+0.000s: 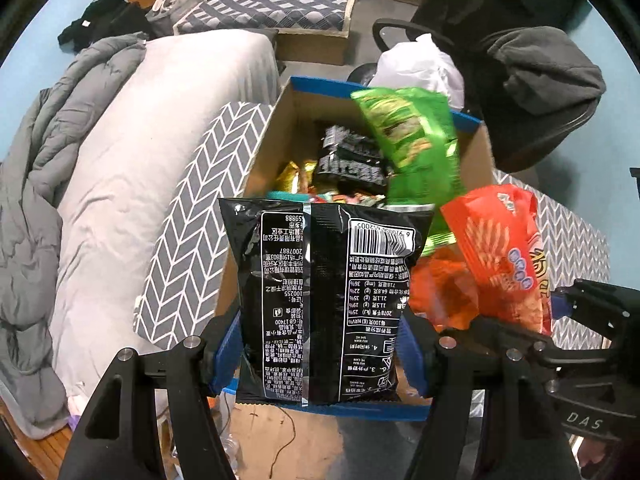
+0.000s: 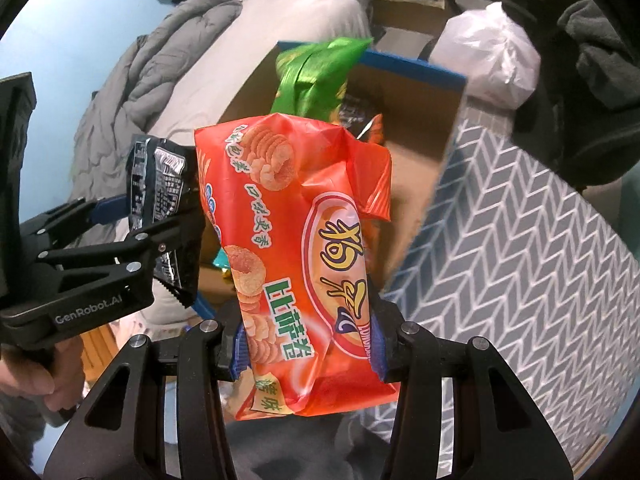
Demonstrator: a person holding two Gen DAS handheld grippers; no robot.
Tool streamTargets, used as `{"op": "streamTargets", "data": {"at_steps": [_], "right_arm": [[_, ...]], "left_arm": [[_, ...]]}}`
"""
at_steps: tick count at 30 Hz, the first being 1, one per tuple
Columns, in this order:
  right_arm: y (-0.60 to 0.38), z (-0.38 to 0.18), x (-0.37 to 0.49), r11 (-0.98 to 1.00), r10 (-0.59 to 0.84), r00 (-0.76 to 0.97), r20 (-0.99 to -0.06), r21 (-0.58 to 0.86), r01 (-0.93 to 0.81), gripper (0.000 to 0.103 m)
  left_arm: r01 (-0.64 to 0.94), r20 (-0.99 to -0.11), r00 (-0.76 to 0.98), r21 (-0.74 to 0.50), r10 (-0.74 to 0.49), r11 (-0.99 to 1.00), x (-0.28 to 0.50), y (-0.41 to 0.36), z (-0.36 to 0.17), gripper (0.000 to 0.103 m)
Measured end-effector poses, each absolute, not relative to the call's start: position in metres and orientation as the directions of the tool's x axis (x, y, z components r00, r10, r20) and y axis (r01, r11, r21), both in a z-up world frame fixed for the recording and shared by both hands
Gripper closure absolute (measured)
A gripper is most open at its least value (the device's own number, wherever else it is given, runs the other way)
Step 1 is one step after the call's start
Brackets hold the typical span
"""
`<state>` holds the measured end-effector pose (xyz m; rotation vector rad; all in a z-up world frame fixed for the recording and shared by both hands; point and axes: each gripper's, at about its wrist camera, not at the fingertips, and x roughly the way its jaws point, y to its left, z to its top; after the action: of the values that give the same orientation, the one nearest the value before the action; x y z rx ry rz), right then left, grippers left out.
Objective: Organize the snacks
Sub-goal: 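Carry both bags over the box and open both tools to drop them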
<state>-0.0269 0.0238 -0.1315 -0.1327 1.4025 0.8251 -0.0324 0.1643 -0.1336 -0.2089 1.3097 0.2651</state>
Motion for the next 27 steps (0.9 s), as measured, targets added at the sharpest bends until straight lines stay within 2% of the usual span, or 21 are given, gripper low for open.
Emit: {"op": "streamTargets", "data": {"at_steps": [11,22,24,27], "right_arm": [[0.067,-0.149,-0.027,0.752,0.393,-0.058,-0.918,0.357,-0.555,0.057],[0.071,-0.146,-0.008,0.802,0.397,-0.024,-0.918,0.359,-0.477,0.045],[0.068,-0.138,-0.007,0.804,0.411,-0.009,-0.912,0.367,-0.469,0.038],[0.065,-0.125,-0.007,0.801,0.421,0.011,-0.907,0.366,-0.474,0.035]], "left_arm": [[-0.303,-0.975,0.208,0.007,0.073,0.953,-0.031,0.184,-0.160,0.035],[-0.260,-0.977,0.193,0.034,0.087,0.965,-0.028,0.186,-0.162,0.032],[-0.258,-0.975,0.205,0.031,0.086,0.966,-0.030,0.186,-0.155,0.027],[-0.264,-0.972,0.221,0.024,0.085,0.964,-0.032,0.187,-0.145,0.025]]}}
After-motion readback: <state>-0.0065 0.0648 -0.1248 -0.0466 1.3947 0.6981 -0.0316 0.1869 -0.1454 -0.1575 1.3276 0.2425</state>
